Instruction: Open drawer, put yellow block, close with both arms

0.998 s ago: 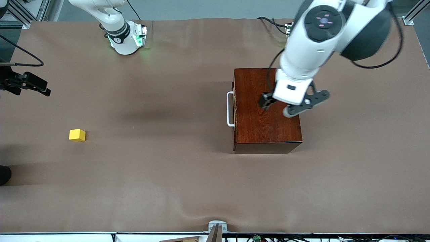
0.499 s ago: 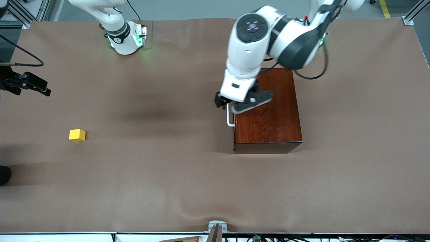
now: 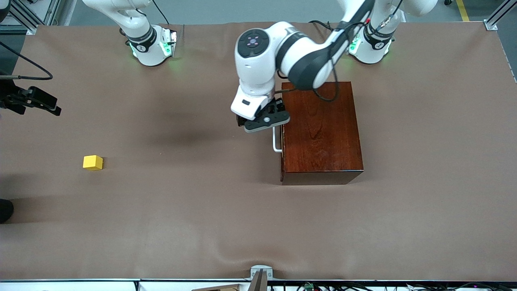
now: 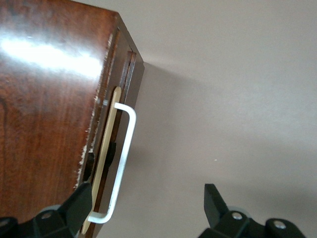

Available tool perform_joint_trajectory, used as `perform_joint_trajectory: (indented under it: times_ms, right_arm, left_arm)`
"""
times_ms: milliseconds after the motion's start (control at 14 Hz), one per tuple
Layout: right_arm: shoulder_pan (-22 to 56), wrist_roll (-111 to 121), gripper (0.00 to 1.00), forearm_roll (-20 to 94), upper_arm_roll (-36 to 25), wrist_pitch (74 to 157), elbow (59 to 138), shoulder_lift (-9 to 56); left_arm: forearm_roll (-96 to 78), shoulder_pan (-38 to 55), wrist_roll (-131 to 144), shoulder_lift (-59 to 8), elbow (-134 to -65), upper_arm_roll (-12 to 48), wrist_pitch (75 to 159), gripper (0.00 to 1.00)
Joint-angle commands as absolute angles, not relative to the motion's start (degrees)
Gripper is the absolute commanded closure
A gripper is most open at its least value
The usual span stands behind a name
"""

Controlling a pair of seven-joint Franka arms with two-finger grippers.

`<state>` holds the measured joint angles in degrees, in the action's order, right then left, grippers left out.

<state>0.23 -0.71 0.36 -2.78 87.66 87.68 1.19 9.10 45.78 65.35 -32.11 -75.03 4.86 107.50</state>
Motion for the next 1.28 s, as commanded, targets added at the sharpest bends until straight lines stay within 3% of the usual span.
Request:
perform_joint_trajectory:
  times_ms: [0, 1212]
  right_arm:
    - [1.1, -1.1, 0.00, 0.8, -3.3, 87.4, 87.8, 0.9]
    - [1.1, -1.0, 0.00, 0.9, -3.3, 87.2, 87.9, 0.9]
  left_arm:
    - [13.0, 48.2, 64.3, -35.1, -73.2, 4.2, 107.3, 0.00]
    - [16.1, 49.4, 62.8, -40.2, -73.6, 4.0, 104.9, 0.00]
